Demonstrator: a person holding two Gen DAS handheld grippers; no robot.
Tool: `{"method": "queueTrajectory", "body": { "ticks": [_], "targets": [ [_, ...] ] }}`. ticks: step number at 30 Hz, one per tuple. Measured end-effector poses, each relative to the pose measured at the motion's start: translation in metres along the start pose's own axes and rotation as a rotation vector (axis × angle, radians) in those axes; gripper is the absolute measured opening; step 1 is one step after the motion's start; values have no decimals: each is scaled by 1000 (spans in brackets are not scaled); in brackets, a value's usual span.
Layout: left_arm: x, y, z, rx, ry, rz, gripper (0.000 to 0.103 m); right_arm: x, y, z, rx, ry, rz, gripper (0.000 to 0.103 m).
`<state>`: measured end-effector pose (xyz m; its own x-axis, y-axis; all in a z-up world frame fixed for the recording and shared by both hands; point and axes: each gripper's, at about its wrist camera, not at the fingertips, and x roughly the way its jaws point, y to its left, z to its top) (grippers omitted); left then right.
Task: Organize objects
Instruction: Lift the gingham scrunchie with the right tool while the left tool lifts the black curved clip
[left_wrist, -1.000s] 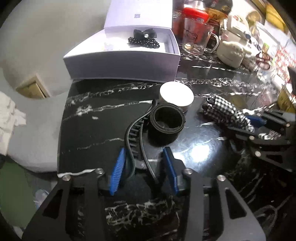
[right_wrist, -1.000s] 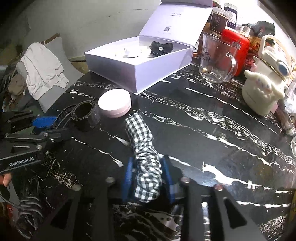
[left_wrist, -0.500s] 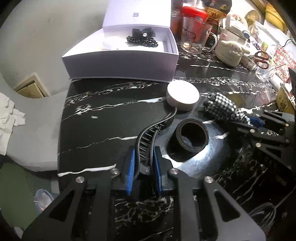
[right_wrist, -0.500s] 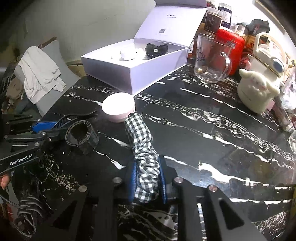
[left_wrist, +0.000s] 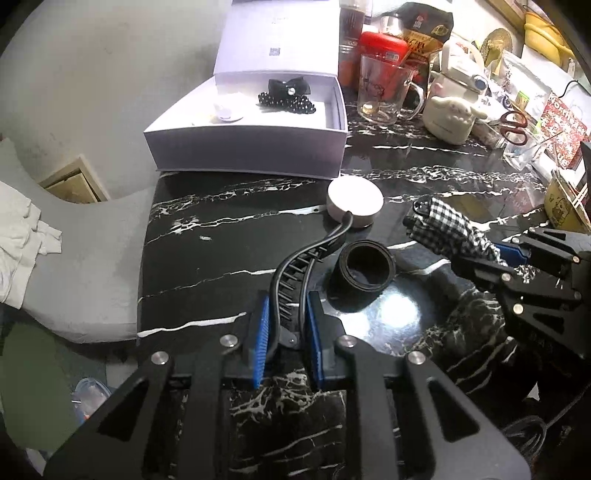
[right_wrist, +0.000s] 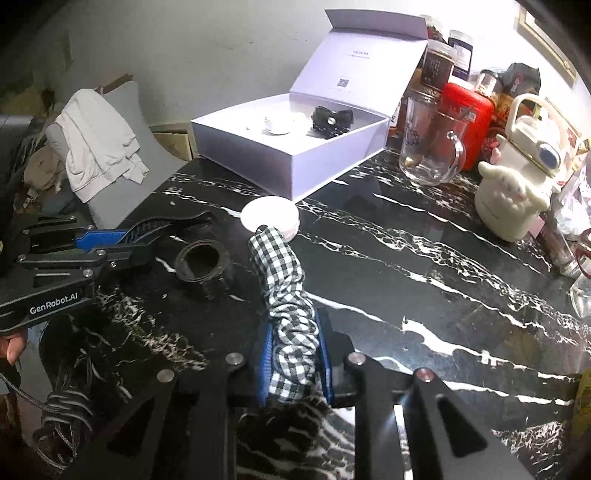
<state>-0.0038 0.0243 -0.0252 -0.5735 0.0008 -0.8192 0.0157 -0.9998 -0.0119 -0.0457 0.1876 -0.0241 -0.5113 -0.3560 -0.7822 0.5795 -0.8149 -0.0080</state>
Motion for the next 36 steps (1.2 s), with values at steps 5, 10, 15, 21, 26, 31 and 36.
{"method": "queueTrajectory", "body": {
  "ticks": [5,10,15,21,26,31,36],
  "targets": [
    [-12,-2,-2,-7,-20,12,18,-12,11,-4,-34,-17,11,21],
    [-26,-5,1,-13,-57,19,18,-26,24,-2,-96,-47,20,21],
    [-33,-9,7,-14,-75,24,18,-34,29,4,-125,-67,44,21],
    [-34,-12,21,4,-82,27,18,-36,25,17,-124,-79,59,21],
    [-32,-15,38,32,-89,15,18,-33,17,31,-119,-83,45,21],
    [-25,-16,58,52,-93,-5,18,-30,9,49,-125,-92,31,21],
    [-20,-20,76,82,-114,-24,18,-27,0,65,-134,-96,8,21]
  ]
}}
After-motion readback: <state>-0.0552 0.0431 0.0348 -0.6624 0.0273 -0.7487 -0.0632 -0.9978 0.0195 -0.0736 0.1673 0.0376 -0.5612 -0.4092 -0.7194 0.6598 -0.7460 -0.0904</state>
